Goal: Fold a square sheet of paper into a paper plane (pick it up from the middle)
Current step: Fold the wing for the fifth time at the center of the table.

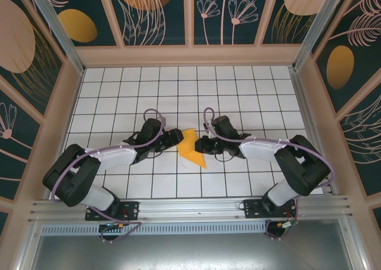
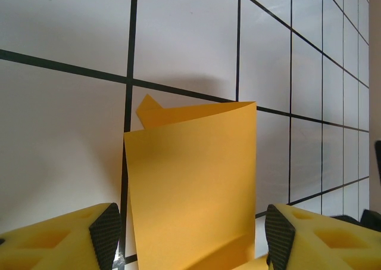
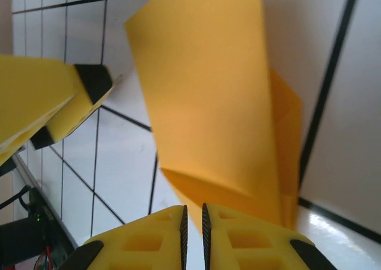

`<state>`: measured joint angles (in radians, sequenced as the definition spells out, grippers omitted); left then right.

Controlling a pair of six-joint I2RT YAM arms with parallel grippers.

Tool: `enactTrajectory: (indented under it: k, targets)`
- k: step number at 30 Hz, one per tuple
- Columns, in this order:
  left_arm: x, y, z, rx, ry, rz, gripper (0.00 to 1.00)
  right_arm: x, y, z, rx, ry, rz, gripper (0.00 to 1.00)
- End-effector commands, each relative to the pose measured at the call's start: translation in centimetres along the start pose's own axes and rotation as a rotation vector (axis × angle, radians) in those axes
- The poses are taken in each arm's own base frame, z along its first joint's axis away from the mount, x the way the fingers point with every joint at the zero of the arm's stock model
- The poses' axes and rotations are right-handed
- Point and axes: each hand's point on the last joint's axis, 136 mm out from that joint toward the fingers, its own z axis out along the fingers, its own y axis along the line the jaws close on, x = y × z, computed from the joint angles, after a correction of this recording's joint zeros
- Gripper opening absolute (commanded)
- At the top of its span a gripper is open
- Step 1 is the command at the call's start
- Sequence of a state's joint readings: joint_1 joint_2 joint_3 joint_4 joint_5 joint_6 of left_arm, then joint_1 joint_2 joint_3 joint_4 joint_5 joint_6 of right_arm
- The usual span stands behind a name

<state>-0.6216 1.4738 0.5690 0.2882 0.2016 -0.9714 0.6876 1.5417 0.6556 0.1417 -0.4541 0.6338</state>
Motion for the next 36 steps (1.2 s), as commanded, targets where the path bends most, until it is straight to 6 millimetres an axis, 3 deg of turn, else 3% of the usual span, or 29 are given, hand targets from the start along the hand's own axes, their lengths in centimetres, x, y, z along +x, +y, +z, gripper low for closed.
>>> enactTrajectory:
  k: [1,21,36]
  targets:
    - [-0.9,-1.0,0.0,0.027,-0.017,-0.005,0.67,-0.3,-1.1,0.4,-0.005,-0.008,0.018,0.19]
    - [-0.4,-1.4,0.7,0.054,0.015,-0.02,0.7,1.8,-5.4,1.8,0.062,0.03,0.119,0.18]
    - [0.4,-1.5,2.5,0.077,0.077,-0.057,0.7,2.9,-7.1,2.1,0.049,0.044,0.177,0.18]
